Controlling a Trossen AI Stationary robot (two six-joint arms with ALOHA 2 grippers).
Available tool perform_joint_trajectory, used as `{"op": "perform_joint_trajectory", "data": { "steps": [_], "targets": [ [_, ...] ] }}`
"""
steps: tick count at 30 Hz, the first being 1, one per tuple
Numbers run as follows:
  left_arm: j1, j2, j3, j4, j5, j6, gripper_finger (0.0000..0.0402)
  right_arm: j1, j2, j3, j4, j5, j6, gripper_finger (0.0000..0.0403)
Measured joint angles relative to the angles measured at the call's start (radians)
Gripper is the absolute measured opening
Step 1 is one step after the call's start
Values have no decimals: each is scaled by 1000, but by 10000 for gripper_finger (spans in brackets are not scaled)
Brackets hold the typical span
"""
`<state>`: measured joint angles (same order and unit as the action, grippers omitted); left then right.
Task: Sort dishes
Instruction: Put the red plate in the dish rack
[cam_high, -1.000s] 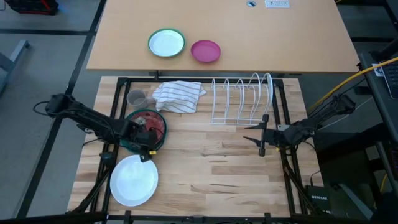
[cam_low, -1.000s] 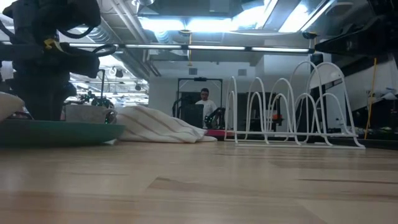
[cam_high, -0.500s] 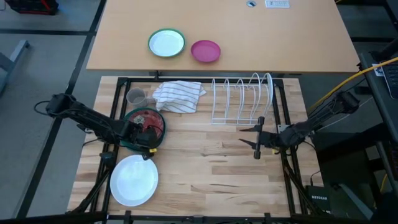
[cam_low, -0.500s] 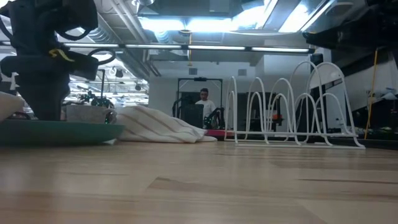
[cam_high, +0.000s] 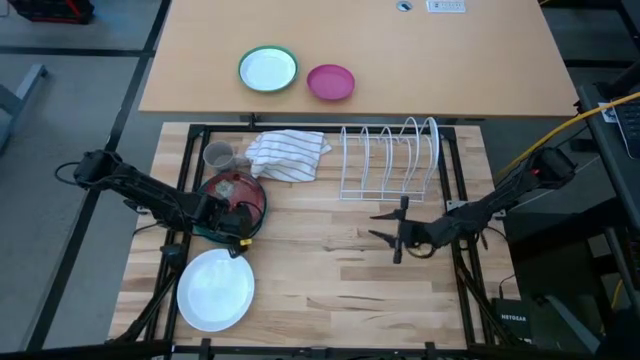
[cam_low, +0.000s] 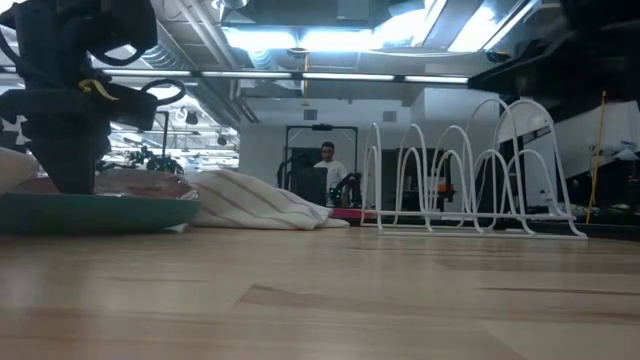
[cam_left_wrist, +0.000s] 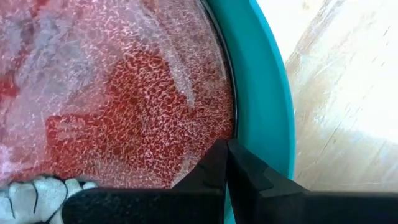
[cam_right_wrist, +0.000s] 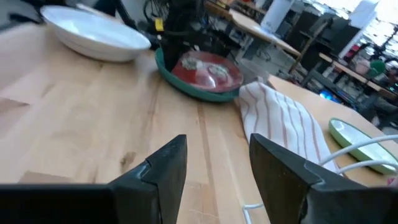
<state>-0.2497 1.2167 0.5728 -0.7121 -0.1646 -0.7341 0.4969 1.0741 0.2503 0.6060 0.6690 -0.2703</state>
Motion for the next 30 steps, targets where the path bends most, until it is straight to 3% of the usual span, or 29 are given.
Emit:
{"op": "perform_joint_trajectory", "data": {
  "steps": [8, 16, 26, 30],
  "targets": [
    [0, 0, 1, -5, -3, 25, 3, -65, 169, 115, -2, -7, -52, 179],
    [0, 0, 1, 8, 2, 96, 9, -74, 256, 219, -5, -44, -170, 179],
    [2, -1, 3, -15, 0, 141, 135, -73, 282, 290, -5, -114, -211, 179],
    [2, 0, 2, -98, 2, 140, 166, -72, 282, 293, -5, -126, -211, 179]
  ]
}}
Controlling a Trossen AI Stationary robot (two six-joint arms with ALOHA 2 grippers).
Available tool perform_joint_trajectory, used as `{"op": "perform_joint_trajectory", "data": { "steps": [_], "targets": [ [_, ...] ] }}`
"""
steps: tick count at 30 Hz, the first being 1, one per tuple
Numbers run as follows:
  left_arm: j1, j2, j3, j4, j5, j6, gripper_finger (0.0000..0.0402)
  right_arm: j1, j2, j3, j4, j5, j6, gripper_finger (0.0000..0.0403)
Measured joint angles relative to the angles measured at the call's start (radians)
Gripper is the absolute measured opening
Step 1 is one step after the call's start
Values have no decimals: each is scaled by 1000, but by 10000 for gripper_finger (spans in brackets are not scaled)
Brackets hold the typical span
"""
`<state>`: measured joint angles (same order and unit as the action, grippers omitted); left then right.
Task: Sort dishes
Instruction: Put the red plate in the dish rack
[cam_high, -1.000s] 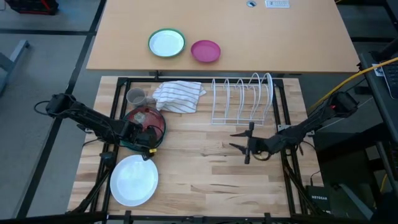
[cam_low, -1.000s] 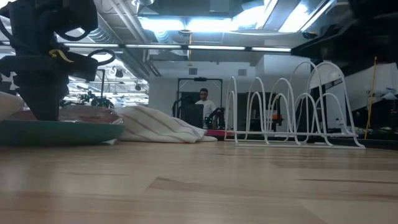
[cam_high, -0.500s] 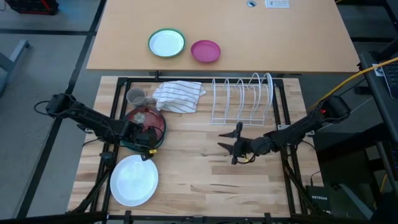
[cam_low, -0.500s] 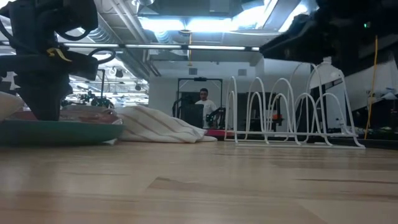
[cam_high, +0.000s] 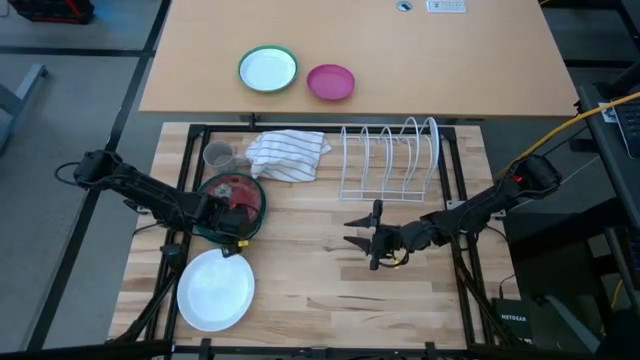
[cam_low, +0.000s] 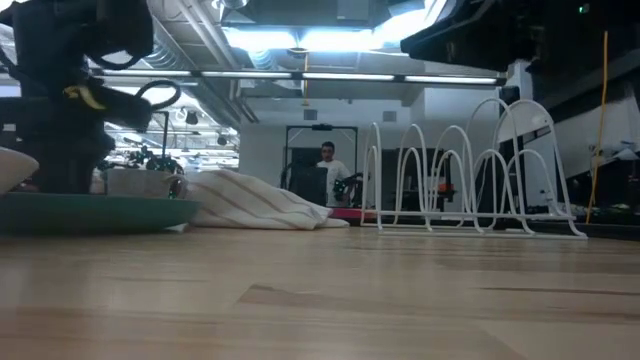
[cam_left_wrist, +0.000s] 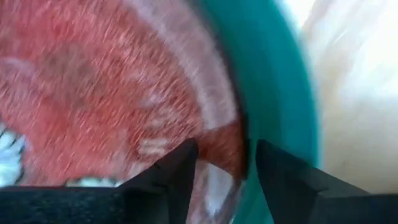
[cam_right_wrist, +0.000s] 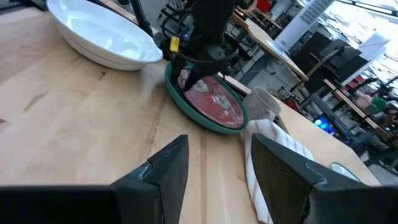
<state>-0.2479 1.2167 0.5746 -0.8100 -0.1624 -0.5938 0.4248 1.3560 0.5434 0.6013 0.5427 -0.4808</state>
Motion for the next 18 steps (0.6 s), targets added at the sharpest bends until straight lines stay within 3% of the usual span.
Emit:
{"op": "perform_joint_trajectory", "data": {
  "steps": [10, 18],
  "targets": [
    [-1, 0, -1, -126, -1, -5, 164, 0, 0, 0, 0, -13, 2, 179],
    [0, 0, -2, -128, -89, 7, 113, 0, 0, 0, 0, -13, 2, 179]
  ]
}}
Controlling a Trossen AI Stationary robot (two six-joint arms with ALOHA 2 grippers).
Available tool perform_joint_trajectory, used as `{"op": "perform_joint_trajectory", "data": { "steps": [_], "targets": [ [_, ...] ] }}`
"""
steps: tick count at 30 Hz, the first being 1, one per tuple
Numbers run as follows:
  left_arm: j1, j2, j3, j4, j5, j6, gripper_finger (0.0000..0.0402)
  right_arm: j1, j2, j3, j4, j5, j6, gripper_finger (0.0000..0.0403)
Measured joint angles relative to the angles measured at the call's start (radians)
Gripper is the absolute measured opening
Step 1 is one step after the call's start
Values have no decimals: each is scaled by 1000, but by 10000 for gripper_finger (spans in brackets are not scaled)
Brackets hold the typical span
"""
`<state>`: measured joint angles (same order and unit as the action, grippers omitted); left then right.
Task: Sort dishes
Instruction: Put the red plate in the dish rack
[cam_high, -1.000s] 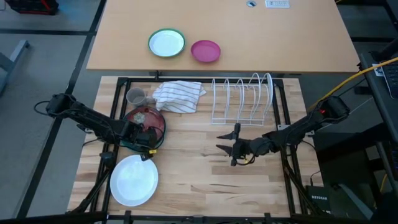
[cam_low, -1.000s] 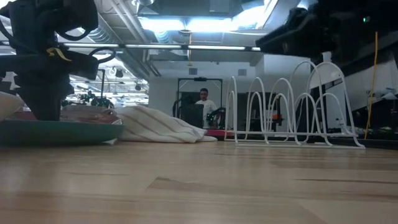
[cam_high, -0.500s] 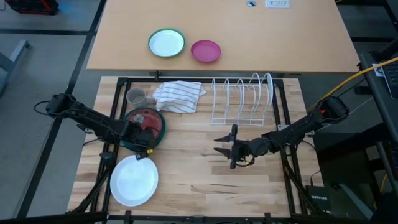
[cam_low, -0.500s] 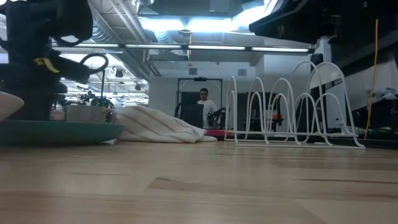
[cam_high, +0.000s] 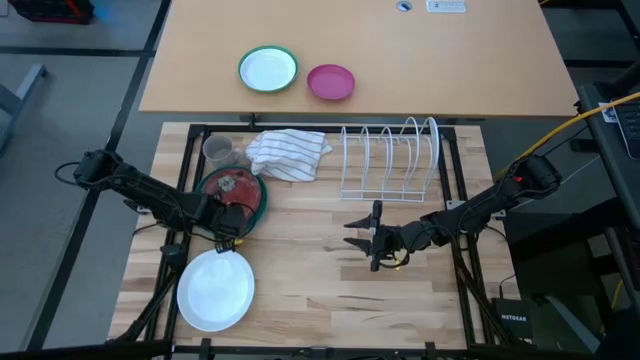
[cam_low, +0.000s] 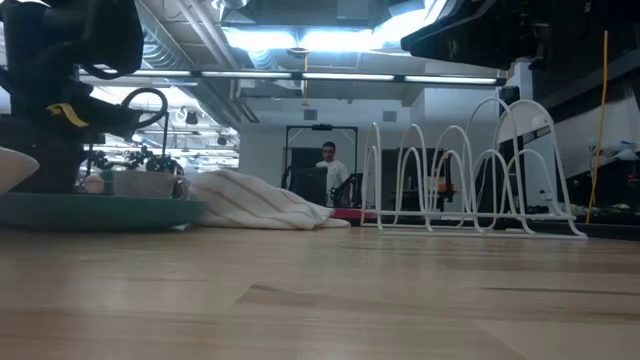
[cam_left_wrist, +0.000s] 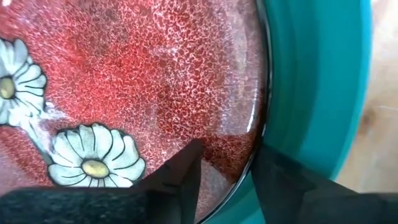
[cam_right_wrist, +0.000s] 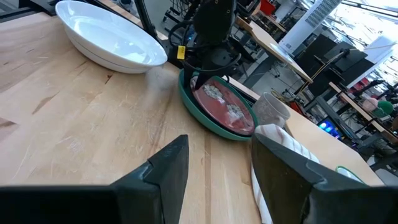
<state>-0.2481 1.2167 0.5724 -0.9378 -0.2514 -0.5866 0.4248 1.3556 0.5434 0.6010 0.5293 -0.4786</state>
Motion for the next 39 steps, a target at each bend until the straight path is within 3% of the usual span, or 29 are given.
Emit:
{"op": "perform_joint_trajectory", "data": {
  "steps": [11, 20, 26, 39],
  "targets": [
    [0, 0, 0, 3, -167, 10, 58, 0, 0, 0, 0, 0, 0, 179],
    [0, 0, 1, 5, -194, 44, 16, 0, 0, 0, 0, 3, -5, 179],
    [0, 0, 1, 14, -190, 43, 5, -11, 38, 0, 35, 53, -101, 179],
    [-1, -2, 3, 96, -190, 29, 2, -207, 227, 57, 132, -168, -187, 179]
  ]
}}
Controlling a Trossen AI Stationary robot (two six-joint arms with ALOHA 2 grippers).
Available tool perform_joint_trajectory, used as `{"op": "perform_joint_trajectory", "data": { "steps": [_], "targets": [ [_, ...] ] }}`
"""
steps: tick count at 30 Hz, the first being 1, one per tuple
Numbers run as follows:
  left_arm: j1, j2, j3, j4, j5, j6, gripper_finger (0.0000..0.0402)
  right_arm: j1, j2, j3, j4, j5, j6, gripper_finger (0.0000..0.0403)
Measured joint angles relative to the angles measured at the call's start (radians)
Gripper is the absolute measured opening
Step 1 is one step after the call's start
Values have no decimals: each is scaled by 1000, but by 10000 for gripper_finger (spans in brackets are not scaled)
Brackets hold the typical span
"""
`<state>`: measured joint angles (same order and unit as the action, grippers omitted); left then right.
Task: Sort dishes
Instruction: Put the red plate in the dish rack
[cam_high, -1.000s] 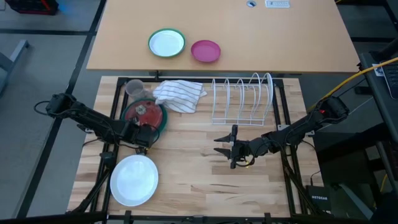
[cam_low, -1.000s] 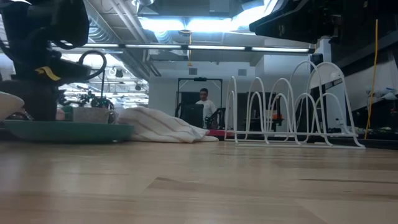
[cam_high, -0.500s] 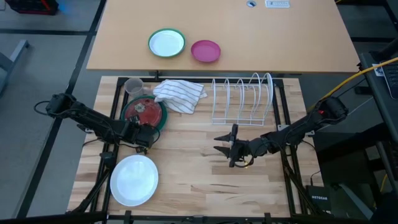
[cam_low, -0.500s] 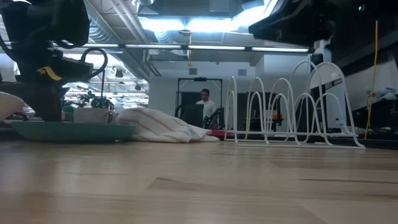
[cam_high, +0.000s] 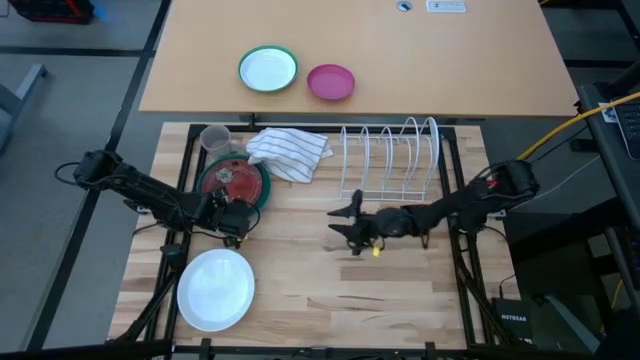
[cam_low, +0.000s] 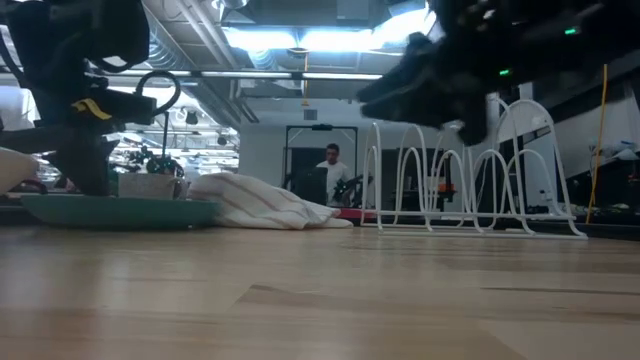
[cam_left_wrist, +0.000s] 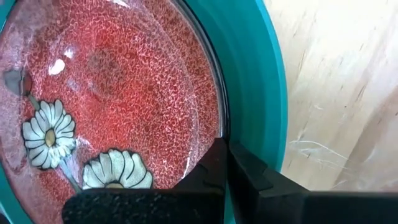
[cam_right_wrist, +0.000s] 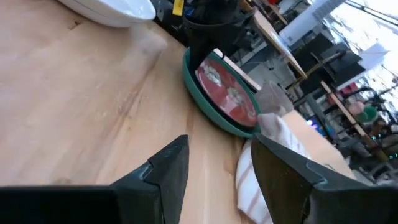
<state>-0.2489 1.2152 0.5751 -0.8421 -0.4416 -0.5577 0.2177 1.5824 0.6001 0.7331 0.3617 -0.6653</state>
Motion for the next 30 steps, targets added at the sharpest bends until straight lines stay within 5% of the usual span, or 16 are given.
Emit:
{"op": "perform_joint_trajectory", "data": {
  "steps": [11, 19, 30],
  "targets": [
    [0, 0, -1, 60, -30, -18, 2, -106, 346, 409, -16, -87, -311, 179],
    [0, 1, -1, 101, -37, -17, 1, -172, 536, 705, -248, -166, -391, 179],
    [0, 1, -1, 100, -40, -12, 0, -250, 702, 936, -339, -224, -507, 179]
  ]
}}
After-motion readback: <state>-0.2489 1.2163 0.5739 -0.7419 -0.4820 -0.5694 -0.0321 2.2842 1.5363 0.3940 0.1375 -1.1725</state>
